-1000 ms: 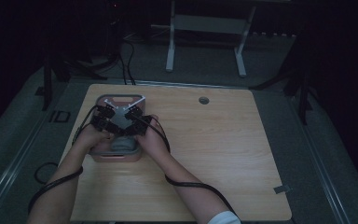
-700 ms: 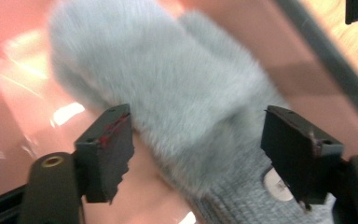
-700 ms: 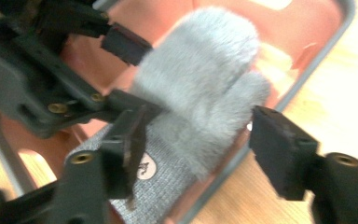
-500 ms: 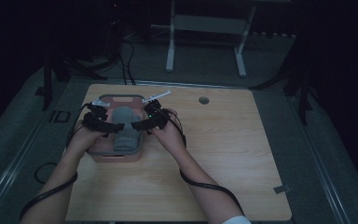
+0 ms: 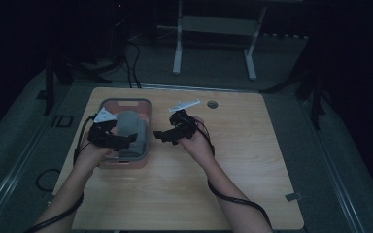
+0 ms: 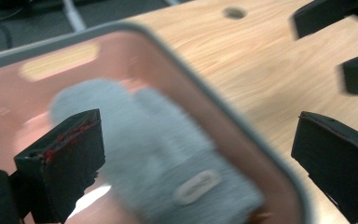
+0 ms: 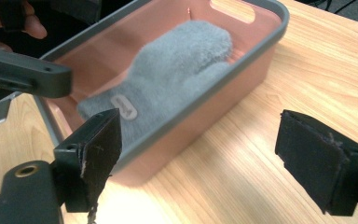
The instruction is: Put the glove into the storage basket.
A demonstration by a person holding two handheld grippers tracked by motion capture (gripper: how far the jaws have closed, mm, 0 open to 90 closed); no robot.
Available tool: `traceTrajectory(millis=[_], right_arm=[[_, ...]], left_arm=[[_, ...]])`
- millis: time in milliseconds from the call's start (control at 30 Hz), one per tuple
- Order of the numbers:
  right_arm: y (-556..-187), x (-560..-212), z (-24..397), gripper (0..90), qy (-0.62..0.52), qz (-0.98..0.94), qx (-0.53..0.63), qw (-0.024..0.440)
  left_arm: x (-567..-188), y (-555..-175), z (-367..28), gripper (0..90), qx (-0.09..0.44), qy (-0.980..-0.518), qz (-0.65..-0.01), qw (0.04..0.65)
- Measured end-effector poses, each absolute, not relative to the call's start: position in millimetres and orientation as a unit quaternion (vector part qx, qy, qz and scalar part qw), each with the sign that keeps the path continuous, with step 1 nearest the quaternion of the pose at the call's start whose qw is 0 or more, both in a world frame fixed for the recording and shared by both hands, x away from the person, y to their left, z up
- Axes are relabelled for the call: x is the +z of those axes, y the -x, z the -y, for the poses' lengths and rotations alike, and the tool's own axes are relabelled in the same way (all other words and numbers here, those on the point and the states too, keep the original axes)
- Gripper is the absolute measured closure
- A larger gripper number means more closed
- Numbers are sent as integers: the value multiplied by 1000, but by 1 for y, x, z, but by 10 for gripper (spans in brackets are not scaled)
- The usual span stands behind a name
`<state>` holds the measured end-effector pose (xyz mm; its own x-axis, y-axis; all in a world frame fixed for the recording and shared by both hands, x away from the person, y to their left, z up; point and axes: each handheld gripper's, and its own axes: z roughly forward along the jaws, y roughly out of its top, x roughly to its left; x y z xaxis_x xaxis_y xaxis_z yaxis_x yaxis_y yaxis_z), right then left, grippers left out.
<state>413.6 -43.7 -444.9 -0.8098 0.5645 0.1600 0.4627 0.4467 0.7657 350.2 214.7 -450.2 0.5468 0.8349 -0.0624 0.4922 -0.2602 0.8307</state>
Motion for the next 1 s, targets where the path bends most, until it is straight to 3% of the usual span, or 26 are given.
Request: traceTrajectory(millis=[467,1000], right_arm=[[-386,-443,111,143,-262,-851,448,81],[-355,-473,180,143,-240,-856,448,93]], left_arm=[[-456,-332,-147,29,177,-793,-350,467],[-478,-312,-88,29,136,-809,-288,494]])
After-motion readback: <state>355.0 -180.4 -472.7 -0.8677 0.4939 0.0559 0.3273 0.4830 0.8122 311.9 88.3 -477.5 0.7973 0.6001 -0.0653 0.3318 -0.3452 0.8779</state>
